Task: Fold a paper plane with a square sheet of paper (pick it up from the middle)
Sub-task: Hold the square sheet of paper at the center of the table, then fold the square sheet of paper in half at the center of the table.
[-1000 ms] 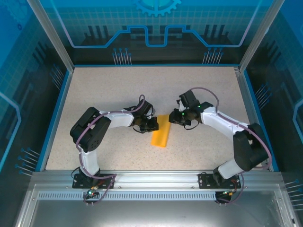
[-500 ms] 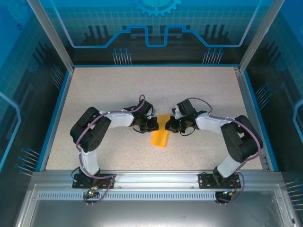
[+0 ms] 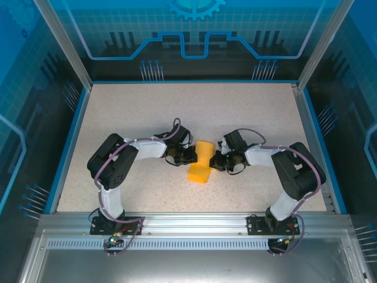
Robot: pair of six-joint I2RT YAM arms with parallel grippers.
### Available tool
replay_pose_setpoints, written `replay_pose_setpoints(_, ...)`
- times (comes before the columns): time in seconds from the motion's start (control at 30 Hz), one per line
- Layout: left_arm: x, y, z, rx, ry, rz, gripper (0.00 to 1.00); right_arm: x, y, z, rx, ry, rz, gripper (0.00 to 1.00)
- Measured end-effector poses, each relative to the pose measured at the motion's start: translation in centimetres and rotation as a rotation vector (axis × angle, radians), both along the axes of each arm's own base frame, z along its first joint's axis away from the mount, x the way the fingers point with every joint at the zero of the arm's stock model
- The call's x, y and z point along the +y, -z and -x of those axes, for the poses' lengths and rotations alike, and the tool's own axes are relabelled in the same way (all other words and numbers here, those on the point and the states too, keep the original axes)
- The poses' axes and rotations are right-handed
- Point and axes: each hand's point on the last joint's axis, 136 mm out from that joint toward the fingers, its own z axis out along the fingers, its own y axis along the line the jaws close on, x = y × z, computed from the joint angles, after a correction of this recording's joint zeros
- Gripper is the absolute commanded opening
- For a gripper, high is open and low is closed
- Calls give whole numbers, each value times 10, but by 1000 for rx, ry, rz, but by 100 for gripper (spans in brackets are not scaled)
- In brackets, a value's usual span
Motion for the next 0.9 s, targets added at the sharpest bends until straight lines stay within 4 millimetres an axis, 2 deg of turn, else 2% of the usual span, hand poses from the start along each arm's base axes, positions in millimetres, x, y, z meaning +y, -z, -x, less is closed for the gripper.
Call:
replay_pose_setpoints(0.27,0,1,0,-5,9,-2,0,0,1,0,-21,-9,-33,0)
replay_pose_setpoints(0.47,0,1,0,-5,9,-3,0,0,-6,4,-47,-16,-52,0)
replay_pose_setpoints(0.63,0,0,0,-6,11,-6,0,10,-16,7,-80,-40,-92,0)
replay_pose_setpoints(0.83,0,1,0,-4,11,-7,0,6,1,22,-52,-26,-94,0)
replay_pose_setpoints(0.9,0,1,0,-4,12,-7,0,7,1,22,-65,-24,-109,0)
